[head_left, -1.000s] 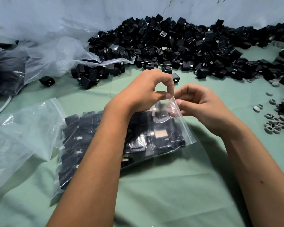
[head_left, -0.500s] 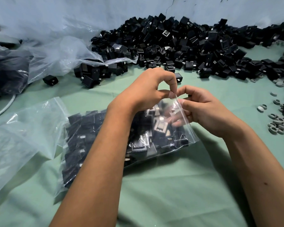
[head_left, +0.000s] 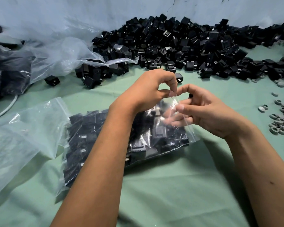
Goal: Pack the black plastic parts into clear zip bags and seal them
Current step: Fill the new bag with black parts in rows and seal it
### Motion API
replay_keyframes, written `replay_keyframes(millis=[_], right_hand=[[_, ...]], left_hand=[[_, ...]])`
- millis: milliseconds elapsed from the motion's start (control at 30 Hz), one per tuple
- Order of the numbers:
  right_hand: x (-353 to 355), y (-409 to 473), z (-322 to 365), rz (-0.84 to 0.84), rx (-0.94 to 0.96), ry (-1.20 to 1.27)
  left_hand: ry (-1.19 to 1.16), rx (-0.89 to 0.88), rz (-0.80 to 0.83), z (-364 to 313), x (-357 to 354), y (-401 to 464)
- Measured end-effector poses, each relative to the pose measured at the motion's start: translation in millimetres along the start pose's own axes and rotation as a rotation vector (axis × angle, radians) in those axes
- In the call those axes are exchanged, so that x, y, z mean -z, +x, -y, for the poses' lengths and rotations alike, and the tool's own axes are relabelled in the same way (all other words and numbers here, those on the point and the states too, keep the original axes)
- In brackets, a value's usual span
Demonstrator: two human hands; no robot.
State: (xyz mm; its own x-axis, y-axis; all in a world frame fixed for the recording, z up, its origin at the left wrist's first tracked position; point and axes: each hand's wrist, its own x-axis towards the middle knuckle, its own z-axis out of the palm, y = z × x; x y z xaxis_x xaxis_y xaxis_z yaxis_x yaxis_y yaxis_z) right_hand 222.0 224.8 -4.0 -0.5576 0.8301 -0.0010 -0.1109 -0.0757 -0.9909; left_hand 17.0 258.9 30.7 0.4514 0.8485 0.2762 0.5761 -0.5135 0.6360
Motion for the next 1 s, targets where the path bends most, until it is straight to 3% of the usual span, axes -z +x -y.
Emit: replay_keyframes(millis=[100, 233, 300, 467, 633, 800, 1000], right_hand=[[-6, 3, -4, 0.016, -0.009, 0.015], [8, 5, 1, -0.332, 0.079, -0.188], [17, 3, 2, -0.417, 0.024, -0.366], [14, 1, -6, -0.236, -0.207, -0.492], [16, -1, -4, -0.203, -0.216, -0.371], [10, 0, -5, -0.191, -0.176, -0.436], [8, 2, -6, -0.234, -0.209, -0.456]], left_hand=[[-0.026, 0.002, 0.001, 0, 0, 0], [-0.053, 0.025, 0.011, 1, 2, -1], [-0.053, 0.035, 0.019, -1, 1, -1], [-0.015, 0.064, 0.094, 1, -3, 0], [0.049, 0.206, 0.100, 13, 4, -1], [0.140, 0.377, 0.150, 32, 18, -8], [0.149, 0.408, 0.179, 33, 13, -8]])
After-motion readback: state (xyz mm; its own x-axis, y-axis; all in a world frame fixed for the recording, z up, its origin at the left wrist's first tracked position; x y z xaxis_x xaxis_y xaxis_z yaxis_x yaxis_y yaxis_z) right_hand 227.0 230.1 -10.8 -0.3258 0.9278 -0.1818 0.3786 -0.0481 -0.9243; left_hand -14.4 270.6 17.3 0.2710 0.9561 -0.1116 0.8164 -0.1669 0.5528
